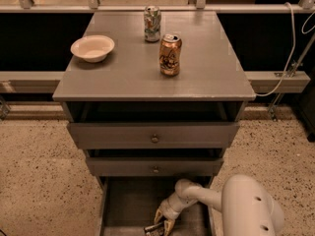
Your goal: Pick rxbar chocolate from bottom drawer and place on counter
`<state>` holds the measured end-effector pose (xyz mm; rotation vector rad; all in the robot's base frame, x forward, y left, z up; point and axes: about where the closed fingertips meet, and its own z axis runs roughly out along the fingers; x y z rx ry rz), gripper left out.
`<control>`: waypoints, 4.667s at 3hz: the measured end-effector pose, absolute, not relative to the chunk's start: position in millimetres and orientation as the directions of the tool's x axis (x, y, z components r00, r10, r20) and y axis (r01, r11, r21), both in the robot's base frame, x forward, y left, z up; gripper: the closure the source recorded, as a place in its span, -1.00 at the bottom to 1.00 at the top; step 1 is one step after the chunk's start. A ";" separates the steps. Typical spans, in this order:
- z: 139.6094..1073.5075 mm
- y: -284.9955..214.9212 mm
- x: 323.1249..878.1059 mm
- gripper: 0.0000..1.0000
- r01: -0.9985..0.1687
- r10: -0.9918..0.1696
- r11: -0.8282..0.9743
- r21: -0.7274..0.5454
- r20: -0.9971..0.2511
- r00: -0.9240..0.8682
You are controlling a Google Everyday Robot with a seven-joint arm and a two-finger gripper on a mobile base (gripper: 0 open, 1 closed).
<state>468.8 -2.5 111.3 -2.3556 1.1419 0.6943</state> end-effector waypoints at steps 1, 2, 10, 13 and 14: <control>111.3 -2.5 468.8 1.00 -0.807 -0.592 -0.568 -0.159 -0.602 0.536; 111.3 -2.5 468.8 1.00 -0.807 -0.592 -0.568 -0.159 -0.602 0.536; 106.9 -0.9 467.1 -0.25 -0.810 -0.589 -0.566 -0.154 -0.612 0.528; 110.5 -0.8 466.9 1.00 -0.810 -0.588 -0.565 -0.154 -0.613 0.527; 111.5 -0.8 466.9 1.00 -0.810 -0.588 -0.565 -0.154 -0.613 0.527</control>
Offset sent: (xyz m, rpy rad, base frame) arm -0.1175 -0.1491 0.2557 0.5199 -0.4854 -0.4412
